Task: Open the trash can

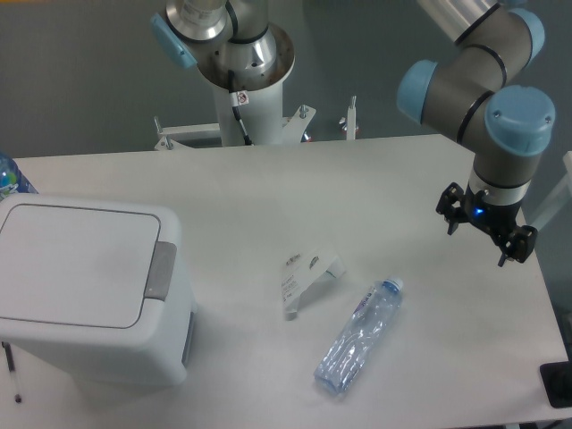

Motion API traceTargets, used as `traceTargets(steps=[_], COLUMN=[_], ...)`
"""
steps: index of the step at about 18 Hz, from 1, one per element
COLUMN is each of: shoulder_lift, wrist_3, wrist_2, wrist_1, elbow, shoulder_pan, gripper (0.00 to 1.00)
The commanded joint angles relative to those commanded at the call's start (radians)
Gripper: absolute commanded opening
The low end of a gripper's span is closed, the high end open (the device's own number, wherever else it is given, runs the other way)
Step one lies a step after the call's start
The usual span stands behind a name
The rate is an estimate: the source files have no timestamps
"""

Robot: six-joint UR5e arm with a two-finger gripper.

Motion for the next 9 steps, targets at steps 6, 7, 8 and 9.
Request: traceTargets(steps=[6, 7, 8, 9], shoulder_lift=[0.003, 0.005, 0.009, 0.014], wrist_3=[0.000, 0.000, 0.000, 0.000], wrist_2=[-0.035, -0.052, -0.057, -0.058], wrist_1=[-0.003, -0.005, -0.002, -0.002], elbow=[0.006, 0.003, -0.008, -0.017], shoulder_pan=[0.003, 0.003, 0.002, 0.002], gripper=[1.00, 1.00, 1.00, 1.00])
